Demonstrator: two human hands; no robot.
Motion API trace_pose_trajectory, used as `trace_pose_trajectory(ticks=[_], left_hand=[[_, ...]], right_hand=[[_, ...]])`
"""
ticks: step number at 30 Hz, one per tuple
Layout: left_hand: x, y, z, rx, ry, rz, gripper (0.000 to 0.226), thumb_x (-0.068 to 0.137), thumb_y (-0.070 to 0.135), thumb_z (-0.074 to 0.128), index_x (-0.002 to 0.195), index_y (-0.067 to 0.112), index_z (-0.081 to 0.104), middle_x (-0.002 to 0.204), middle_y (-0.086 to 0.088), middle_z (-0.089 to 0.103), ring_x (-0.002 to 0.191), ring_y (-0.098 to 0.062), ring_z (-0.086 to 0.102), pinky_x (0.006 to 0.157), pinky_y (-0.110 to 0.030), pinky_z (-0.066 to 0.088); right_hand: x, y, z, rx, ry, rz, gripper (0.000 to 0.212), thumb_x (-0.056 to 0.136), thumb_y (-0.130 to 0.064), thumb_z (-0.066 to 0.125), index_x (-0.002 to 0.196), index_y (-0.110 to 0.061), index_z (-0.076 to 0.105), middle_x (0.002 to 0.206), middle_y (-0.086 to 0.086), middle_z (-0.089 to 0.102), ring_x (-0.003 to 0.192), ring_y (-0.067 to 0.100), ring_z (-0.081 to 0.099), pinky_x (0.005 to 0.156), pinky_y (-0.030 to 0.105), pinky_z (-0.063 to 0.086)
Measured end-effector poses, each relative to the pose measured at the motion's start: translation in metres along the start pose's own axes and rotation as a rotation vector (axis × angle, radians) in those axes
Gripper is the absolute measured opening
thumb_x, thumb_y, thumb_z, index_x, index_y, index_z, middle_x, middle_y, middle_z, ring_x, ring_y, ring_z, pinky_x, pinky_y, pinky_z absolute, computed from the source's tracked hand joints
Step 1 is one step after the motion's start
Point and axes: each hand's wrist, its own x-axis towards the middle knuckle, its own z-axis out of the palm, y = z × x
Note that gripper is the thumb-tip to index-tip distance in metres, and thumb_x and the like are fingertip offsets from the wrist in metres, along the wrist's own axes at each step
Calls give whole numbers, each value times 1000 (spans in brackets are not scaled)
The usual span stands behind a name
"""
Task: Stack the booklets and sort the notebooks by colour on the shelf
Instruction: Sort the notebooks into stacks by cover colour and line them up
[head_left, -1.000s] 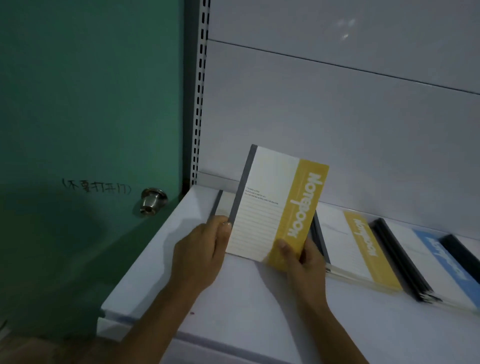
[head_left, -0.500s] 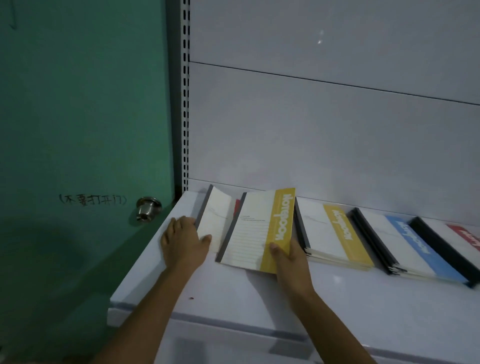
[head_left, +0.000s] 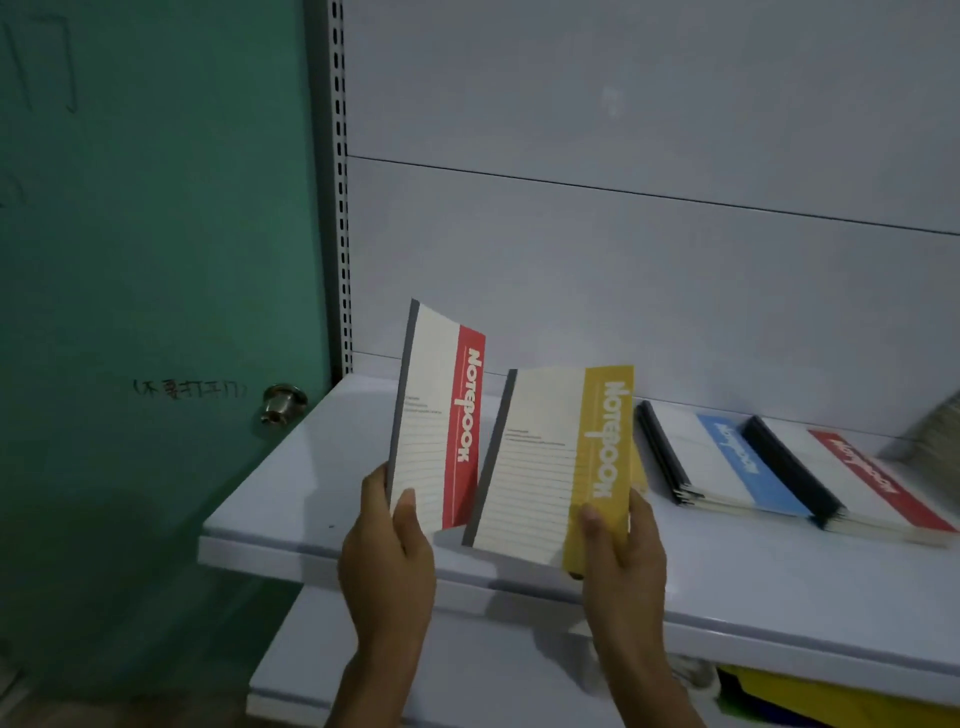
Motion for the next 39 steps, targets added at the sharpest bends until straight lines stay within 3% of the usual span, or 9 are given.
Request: trace_pose_trajectory(ticks=[4, 8, 13, 16, 23, 28, 32, 34, 39], left_hand=[[-41, 18, 7, 26, 24, 78, 30, 98, 20, 43, 125, 11, 51, 114, -12, 65, 99, -30, 64, 75, -34, 52], [-67, 44, 16, -19, 62, 7, 28, 98, 16, 46, 126, 13, 49, 120, -10, 63, 104, -27, 62, 79, -32, 51], [-89, 67, 20, -153, 122, -43, 26, 97, 16, 49, 123, 16, 49, 115, -2, 62, 97, -16, 58, 78, -27, 48], [-94, 67, 18, -195, 117, -81, 26, 97, 15, 50, 122, 19, 49, 110, 7, 58, 96, -12, 56, 75, -22, 47], [-74, 56, 37, -277, 96, -166, 25, 96, 14, 52, 119, 21, 50, 110, 7, 58, 96, -12, 57, 67, -12, 42], [-26, 46, 54, -327, 54, -160, 24, 95, 13, 54, 116, 23, 49, 112, 5, 60, 96, -13, 58, 67, -15, 45], [17, 30, 58, -360, 31, -156, 27, 95, 14, 55, 118, 25, 49, 112, 6, 59, 97, -14, 60, 70, -21, 50], [34, 23, 63, -391, -5, -150, 26, 95, 13, 54, 115, 29, 48, 112, 7, 59, 97, -13, 60, 69, -20, 51], [55, 8, 84, -471, -118, -146, 26, 94, 12, 55, 115, 27, 50, 108, 12, 62, 95, -8, 63, 72, -20, 55]], right_hand=[[-7, -4, -58, 0, 63, -4, 21, 96, -17, 52, 113, -29, 54, 103, -17, 61, 96, 6, 61, 80, 30, 52], [-22, 7, -101, -12, 76, 86, 19, 97, -13, 49, 108, -28, 54, 95, -17, 62, 79, -8, 60, 59, 13, 47], [-25, 13, -131, -50, -1, 102, 25, 93, -12, 50, 96, -37, 54, 93, -11, 66, 80, 5, 63, 65, 27, 53], [-23, 17, -136, -101, -55, 72, 25, 92, -14, 51, 94, -38, 52, 91, -14, 64, 81, 4, 63, 65, 27, 53], [-6, 28, -123, -193, -137, -20, 17, 99, -16, 46, 114, -23, 47, 96, -17, 59, 89, 3, 61, 58, 13, 50], [45, 22, -92, -207, -104, -80, 18, 99, -23, 46, 116, -27, 44, 98, -20, 57, 84, -7, 61, 59, 9, 50], [109, 17, -55, -192, -71, 11, 33, 98, -18, 50, 130, -15, 44, 117, 1, 57, 104, 19, 59, 86, 41, 54], [138, 20, -37, -256, -80, 76, 31, 96, -16, 51, 127, -10, 49, 121, 8, 59, 108, 26, 58, 91, 47, 51], [160, 42, -14, -601, -38, 90, 26, 94, -20, 52, 117, -7, 57, 110, 8, 63, 87, 17, 52, 71, 28, 38]])
